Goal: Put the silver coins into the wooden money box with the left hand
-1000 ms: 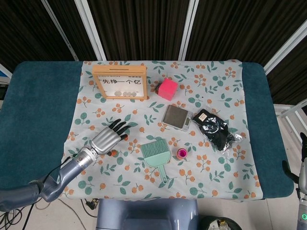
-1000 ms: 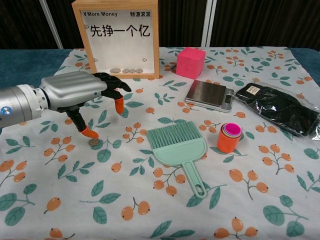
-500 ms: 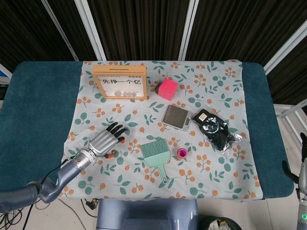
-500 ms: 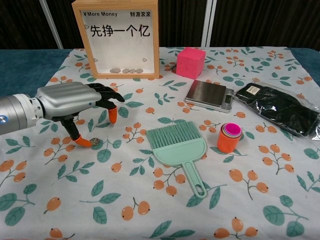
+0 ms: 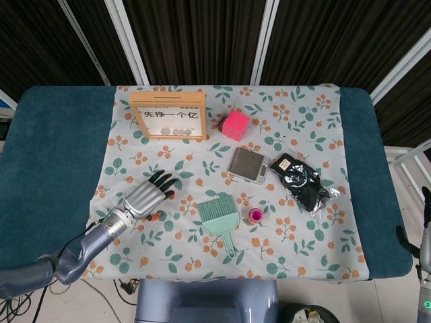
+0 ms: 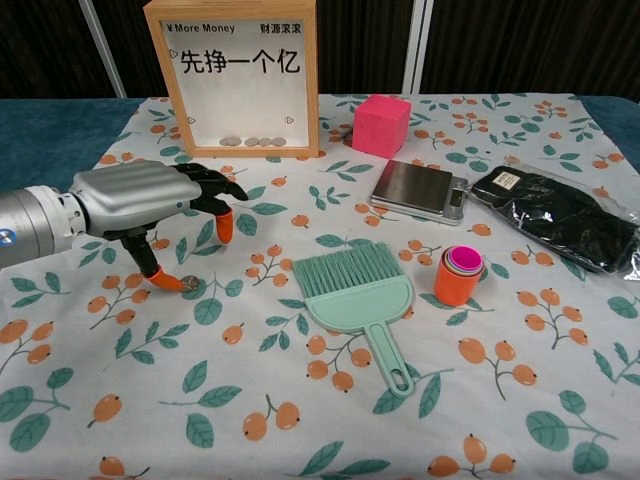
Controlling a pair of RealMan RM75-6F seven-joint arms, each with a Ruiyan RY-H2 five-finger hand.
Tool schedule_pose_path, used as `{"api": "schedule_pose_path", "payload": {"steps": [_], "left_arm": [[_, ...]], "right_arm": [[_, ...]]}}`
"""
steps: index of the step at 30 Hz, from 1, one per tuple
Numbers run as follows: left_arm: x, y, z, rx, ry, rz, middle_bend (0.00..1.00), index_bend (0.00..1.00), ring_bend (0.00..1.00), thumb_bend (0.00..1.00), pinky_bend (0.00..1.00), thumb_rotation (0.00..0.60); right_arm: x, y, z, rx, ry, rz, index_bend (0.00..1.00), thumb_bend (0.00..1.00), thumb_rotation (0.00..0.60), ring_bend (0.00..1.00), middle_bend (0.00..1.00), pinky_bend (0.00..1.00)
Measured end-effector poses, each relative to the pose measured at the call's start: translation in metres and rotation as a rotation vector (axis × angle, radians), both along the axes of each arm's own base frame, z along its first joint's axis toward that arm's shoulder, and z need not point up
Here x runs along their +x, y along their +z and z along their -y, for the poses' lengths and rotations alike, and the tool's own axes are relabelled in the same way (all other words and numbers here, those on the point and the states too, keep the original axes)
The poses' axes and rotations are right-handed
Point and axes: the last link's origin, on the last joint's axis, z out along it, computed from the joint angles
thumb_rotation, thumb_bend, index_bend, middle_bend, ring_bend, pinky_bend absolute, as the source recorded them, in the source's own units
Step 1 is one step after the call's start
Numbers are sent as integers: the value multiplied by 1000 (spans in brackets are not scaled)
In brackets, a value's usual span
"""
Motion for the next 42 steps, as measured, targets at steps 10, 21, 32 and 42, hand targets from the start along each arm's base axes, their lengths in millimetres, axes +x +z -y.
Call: {"api": "schedule_pose_path", "payload": {"steps": [10,21,32,42], "left_arm": [[0,-2,-1,-5,0,-11,67,366,0,16,0,600],[0,-4,-2,-7,0,-18,67,366,0,16,0,600],[-1,-5,-1,-15,8,-33,68,365,0,16,0,600],[-2,-7,1,-27,7,-50,69,387,0,16,0,600]], "right_arm": [[0,0,0,0,2,-3,56,358,600,0,21,0],[0,0,0,4,4,-5,55,358,600,0,21,0],[0,0,0,3,6,-7,55,358,600,0,20,0],[0,0,0,6,7,-8,55,358,600,0,21,0]]}}
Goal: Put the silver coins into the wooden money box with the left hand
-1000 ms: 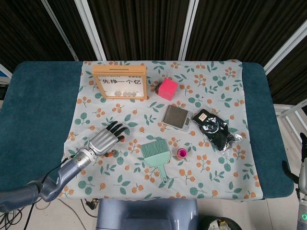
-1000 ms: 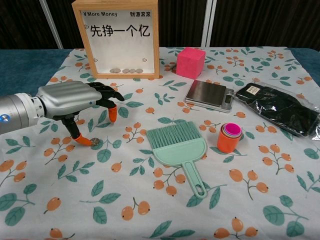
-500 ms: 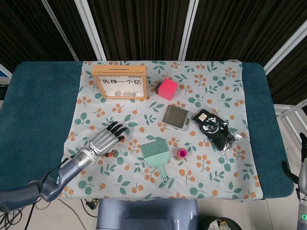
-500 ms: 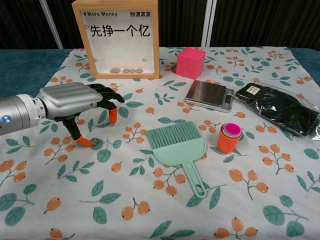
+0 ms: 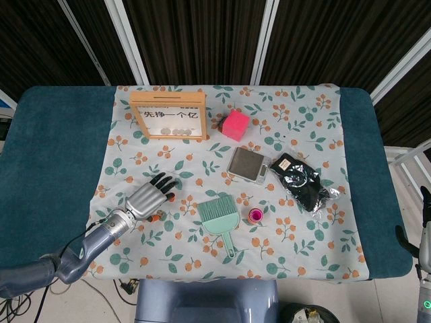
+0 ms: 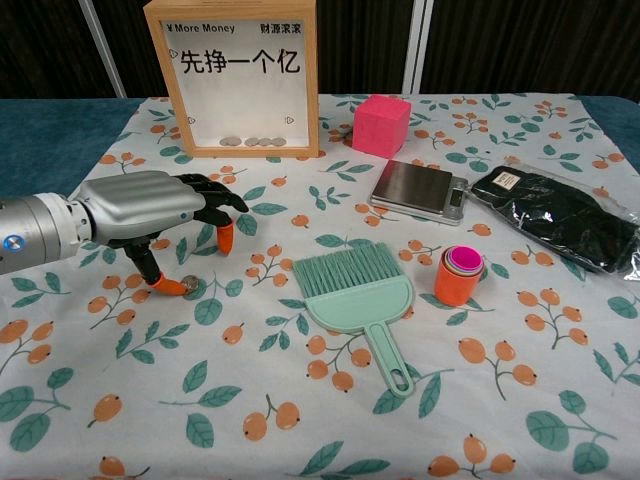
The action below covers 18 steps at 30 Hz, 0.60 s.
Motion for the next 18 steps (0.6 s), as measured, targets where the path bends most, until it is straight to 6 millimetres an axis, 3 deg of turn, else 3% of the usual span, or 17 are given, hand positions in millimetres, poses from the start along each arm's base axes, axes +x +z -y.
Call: {"api": "schedule_pose_path", "payload": {"steps": [18], "left_arm": [[4,-2,2,-13,-16,-42,74,465,0,0,0,600]], "right_arm": [[-1,0,0,5,-1,1,56,358,600,0,21,0]]}}
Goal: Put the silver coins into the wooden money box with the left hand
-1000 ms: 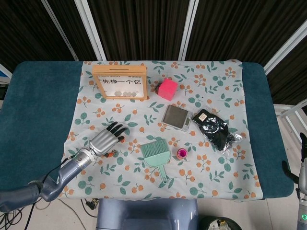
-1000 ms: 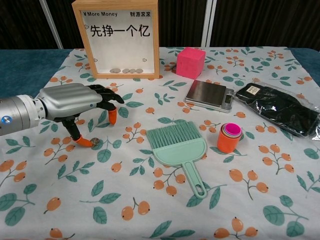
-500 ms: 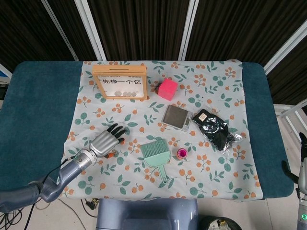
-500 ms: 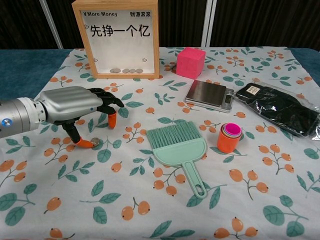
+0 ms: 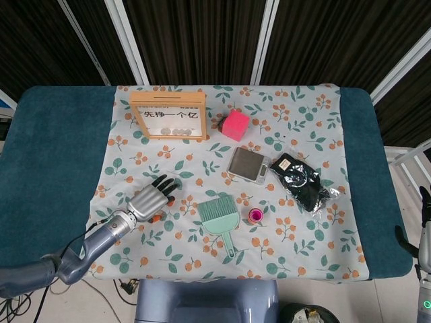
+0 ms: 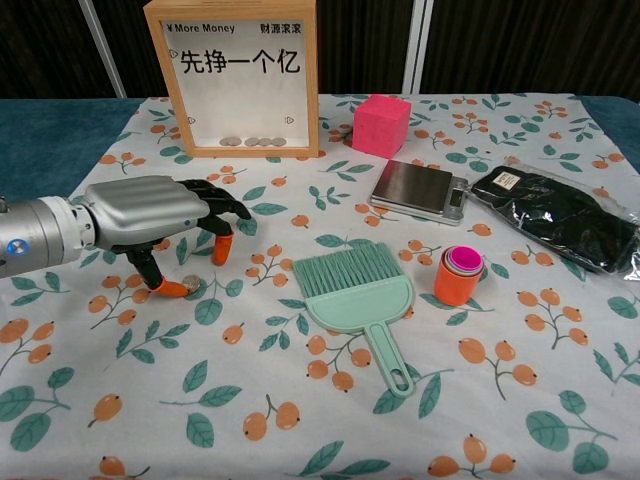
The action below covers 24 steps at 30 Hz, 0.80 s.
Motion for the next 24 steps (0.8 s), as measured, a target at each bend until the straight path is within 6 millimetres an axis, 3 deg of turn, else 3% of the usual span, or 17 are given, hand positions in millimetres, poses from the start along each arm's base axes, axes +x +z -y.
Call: {"api": "schedule_pose_path", "payload": {"steps": [13,24], "left_arm": [[-1,-5,0,-19,1,-56,83,543,0,9,0,600],[-7,-2,1,-16,33,-81,96,612,0,340,0,600]], "right_arm": [[0,0,1,0,-2,4,56,358,600,0,21,0],[-1,-1,0,3,-5,9,55,358,600,0,20,0]]}}
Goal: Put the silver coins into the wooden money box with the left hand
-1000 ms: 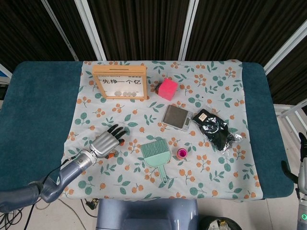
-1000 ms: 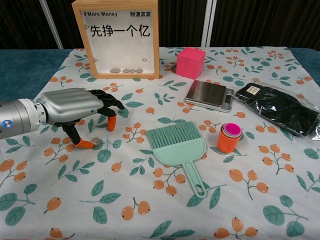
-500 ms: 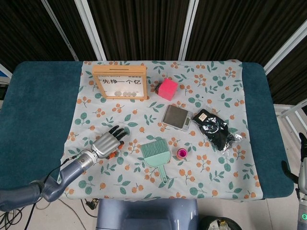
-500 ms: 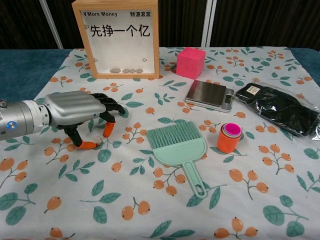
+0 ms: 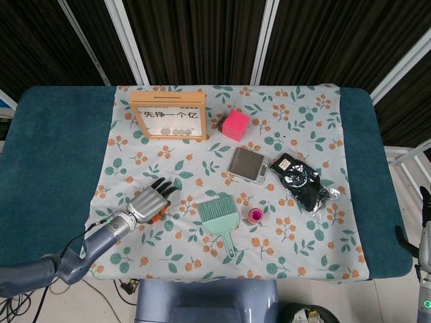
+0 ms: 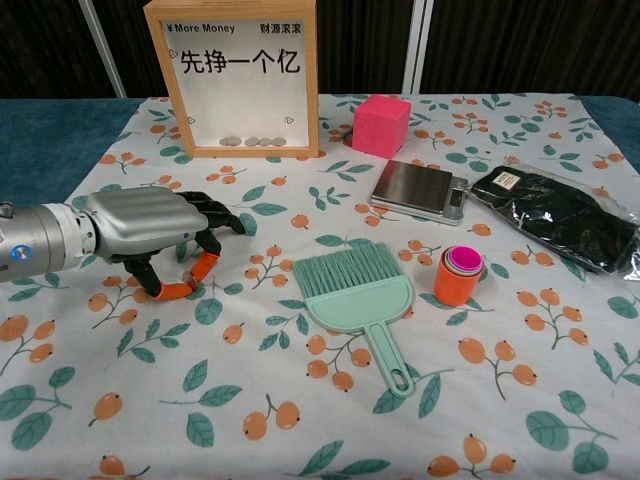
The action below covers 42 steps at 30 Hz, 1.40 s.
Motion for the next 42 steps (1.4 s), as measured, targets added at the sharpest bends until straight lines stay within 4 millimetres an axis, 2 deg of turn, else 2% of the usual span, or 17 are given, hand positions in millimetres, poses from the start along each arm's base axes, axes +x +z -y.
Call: {"api": "schedule_pose_path", "payload": {"steps": [6,11,19,22,24,28,33,38,42], "left_arm": [[4,3,1,-1,22,31,116,637,0,509,0,600],[10,10,1,9,33,85,128,661,0,590,0,600],[17,22,4,-10,59,147,129,663,0,591,0,600],[26,34,3,-6,75,212,129,665,0,585,0,600],[35,49,-3,9,84,274,128,666,0,584,0,600],[58,84,-25,50,103,402,127,668,0,581,0,600],[97,142,-71,70,149,512,124,667,0,581,0,600],[124,174,-111,93,223,537,124,680,0,581,0,600],[135,197,-145,165,254,544,125,697,0,622,0,600]], "right_arm": [[0,-1,0,1,0,0,56,358,600,0,21,0],[0,-1,0,4,-3,2,56,358,600,0,21,0],[0,0,0,0,-3,1,55,358,600,0,21,0],[0,-1,0,-1,-2,-1,56,358,600,0,20,0],[0,-1,0,1,-3,-1,56,358,600,0,20,0],[1,-1,0,0,-2,-4,56,358,600,0,21,0],[1,-1,-1,-1,-5,-6,56,358,600,0,20,0],[1,-2,0,-2,-8,-7,55,358,600,0,21,0],[1,-2,0,-5,-11,-8,56,358,600,0,21,0]]}}
